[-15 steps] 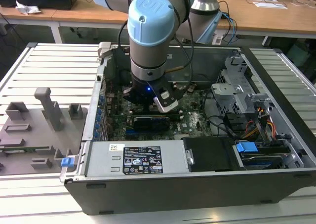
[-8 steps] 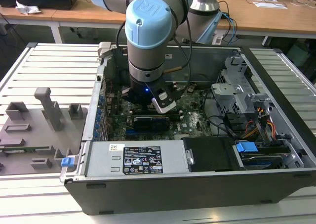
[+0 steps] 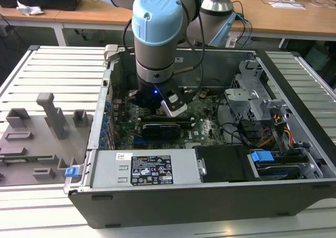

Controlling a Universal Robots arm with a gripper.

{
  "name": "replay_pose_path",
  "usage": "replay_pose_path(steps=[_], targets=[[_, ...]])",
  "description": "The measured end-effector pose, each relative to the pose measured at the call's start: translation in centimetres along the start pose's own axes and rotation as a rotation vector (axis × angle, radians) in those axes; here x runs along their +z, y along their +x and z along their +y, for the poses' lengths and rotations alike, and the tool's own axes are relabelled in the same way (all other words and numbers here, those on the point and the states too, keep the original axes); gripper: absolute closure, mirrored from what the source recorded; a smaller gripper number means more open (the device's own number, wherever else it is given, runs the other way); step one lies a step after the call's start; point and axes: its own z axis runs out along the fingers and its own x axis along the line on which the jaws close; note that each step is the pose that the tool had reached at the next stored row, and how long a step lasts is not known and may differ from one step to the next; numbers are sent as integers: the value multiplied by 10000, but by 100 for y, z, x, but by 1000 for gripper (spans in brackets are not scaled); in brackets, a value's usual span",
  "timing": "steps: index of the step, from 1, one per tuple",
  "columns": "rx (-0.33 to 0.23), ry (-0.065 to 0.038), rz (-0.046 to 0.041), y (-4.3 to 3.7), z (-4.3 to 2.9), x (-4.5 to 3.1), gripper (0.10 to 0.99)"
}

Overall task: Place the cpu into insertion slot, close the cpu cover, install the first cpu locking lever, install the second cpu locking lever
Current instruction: 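Install the second cpu locking lever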

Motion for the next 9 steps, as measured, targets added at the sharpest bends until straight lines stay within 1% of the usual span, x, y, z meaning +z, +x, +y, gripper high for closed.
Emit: replay_pose_path(steps=[4, 7, 9], targets=[[0, 0, 0, 0, 6, -21, 980], [0, 0, 0, -1, 17, -63, 980], [-1, -4, -2, -2, 21, -74, 980]])
